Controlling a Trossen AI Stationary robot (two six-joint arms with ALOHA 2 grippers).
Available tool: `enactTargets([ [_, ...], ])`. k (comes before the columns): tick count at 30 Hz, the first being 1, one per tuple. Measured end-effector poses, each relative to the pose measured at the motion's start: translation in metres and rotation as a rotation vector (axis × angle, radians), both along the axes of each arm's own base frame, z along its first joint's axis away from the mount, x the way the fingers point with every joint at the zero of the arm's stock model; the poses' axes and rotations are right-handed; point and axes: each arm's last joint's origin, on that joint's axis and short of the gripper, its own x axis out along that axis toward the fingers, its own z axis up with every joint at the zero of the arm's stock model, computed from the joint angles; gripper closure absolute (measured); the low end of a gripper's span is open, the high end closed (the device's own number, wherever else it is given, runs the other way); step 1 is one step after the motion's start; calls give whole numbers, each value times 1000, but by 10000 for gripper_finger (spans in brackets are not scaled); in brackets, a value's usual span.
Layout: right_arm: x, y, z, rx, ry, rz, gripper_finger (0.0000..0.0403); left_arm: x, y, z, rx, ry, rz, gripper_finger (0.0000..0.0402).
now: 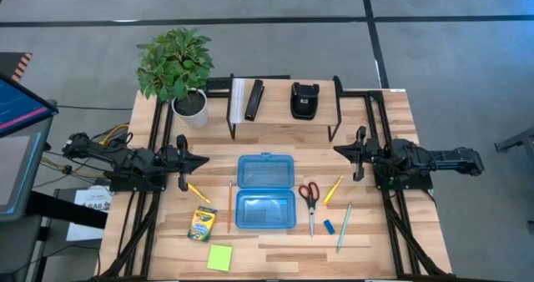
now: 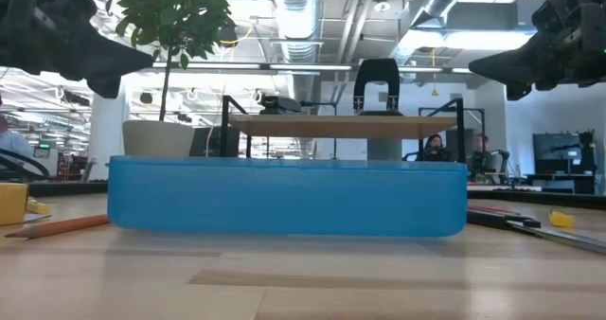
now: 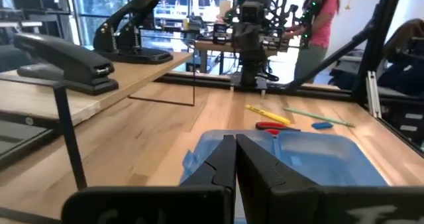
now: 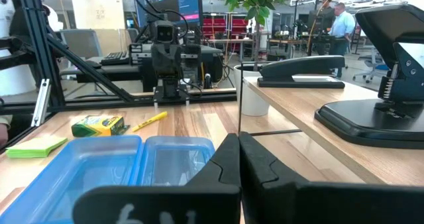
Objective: Pack school essentials
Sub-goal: Put the left yellow pen into the blue pencil box
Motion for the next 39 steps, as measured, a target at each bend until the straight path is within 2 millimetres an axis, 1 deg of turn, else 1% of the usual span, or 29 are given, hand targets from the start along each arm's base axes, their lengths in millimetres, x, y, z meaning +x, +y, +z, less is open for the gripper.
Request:
enactTargets([
  [2, 0, 0, 0, 0, 0, 0, 395, 0, 0, 0, -6, -1, 6, 401],
  [5, 0, 0, 0, 0, 0, 0, 395, 0, 0, 0, -76, -17, 9, 401],
  [7, 0, 0, 0, 0, 0, 0, 395, 0, 0, 1, -89, -27, 8, 401],
  [11, 0, 0, 0, 0, 0, 0, 395, -1, -1, 10, -90, -6, -35, 401],
  [16, 0, 0, 0, 0, 0, 0, 395, 1, -1, 18, -99, 205, -18, 401],
  [19, 0, 0, 0, 0, 0, 0, 395, 5, -3, 13, -124, 363, -18, 401],
  [21, 0, 0, 0, 0, 0, 0, 395, 10, -6, 9, -143, 435, -37, 401],
  [24, 0, 0, 0, 0, 0, 0, 395, 17, -10, 4, -126, 538, -88, 394],
  [28, 0, 0, 0, 0, 0, 0, 395, 29, -16, 7, -107, 646, -165, 361],
  [33, 0, 0, 0, 0, 0, 0, 395, 42, -26, 11, -105, 834, -254, 299],
  [35, 0, 0, 0, 0, 0, 0, 395, 49, -31, 11, -101, 881, -289, 277],
  [39, 0, 0, 0, 0, 0, 0, 395, 58, -41, 4, -42, 1067, -317, 245],
])
